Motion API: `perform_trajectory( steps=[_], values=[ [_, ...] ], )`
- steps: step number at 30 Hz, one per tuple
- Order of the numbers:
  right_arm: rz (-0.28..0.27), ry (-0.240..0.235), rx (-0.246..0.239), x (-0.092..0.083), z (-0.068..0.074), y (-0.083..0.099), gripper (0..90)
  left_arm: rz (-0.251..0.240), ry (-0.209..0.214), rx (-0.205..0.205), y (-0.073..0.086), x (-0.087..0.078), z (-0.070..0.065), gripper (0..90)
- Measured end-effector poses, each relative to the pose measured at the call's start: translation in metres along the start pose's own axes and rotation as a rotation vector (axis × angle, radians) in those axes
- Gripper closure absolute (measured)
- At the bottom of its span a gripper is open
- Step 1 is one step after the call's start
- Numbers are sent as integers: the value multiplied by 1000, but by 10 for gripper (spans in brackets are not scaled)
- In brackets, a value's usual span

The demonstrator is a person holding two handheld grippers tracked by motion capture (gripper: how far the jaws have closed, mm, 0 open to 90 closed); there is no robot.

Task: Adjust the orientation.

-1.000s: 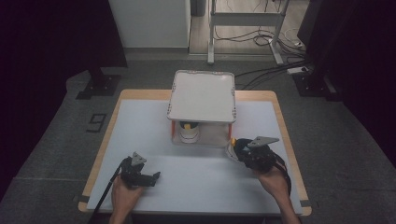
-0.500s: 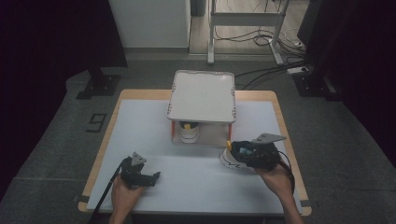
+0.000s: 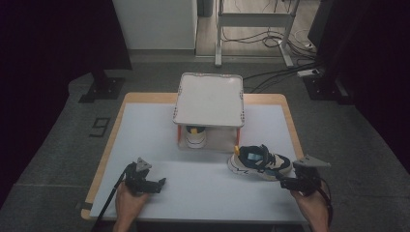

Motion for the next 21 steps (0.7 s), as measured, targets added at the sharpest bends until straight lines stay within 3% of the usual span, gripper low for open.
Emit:
perform_trajectory(
  steps=[4, 7, 16, 21],
  values=[
    [36, 20, 30, 15, -6, 19, 195, 0, 0, 0, 0, 0, 0, 0],
    [42, 45, 49, 28, -10, 22, 192, 0, 0, 0, 0, 0, 0, 0],
    [38, 95, 130, 54, -34, 10, 194, 1, 0, 0, 0, 0, 0, 0],
    [61, 92, 172, 74, -47, -2, 176, 1, 0, 0, 0, 0, 0, 0]
  ],
)
Point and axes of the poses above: each handheld gripper's, and its own axes: x roughly forward along the jaws, y roughly out of its underside, z roughly to its left, the point moved 8 cm from there along x, roughly forward along the jaws, and after that the axes turned 14 degrees about y, right-handed, at the moved point
